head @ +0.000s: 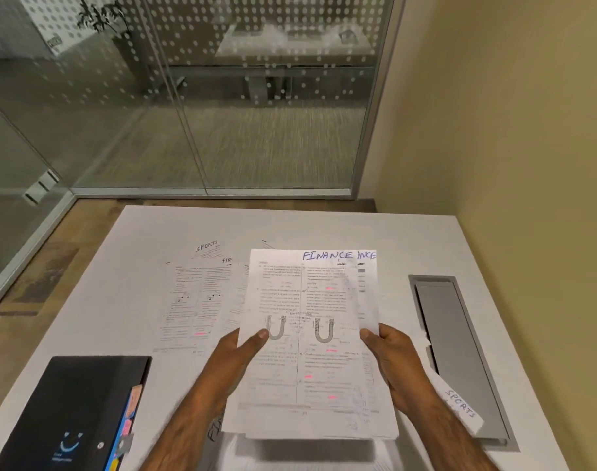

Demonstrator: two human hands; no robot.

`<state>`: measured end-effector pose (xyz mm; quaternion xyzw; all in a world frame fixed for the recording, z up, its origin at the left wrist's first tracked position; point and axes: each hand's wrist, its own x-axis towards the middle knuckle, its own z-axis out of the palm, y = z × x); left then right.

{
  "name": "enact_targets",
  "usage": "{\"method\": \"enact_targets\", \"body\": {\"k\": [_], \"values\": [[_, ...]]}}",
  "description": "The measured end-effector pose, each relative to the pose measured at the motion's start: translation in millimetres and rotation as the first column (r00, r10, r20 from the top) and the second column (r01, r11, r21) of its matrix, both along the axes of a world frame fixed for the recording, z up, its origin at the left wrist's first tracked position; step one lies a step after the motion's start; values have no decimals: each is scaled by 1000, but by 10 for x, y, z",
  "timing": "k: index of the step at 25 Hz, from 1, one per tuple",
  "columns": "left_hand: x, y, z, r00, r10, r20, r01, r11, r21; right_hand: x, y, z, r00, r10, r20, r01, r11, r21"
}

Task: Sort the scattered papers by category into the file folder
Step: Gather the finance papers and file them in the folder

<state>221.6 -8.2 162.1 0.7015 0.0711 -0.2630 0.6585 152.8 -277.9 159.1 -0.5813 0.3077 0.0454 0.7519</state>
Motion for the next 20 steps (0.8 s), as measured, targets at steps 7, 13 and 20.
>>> {"method": "enact_targets", "body": {"k": [7,13,20], "values": [[-164,10,-12,999,9,-53,-14,996,-89,-48,-3,-79,998,-40,54,41,999,-12],[-224,-11,82,997,76,8,-75,994,-79,-106,36,33,997,62,49,-66,993,102],[-200,69,166,980,199,24,-197,977,-80,-64,28,-37,997,74,38,-72,995,-63]]}}
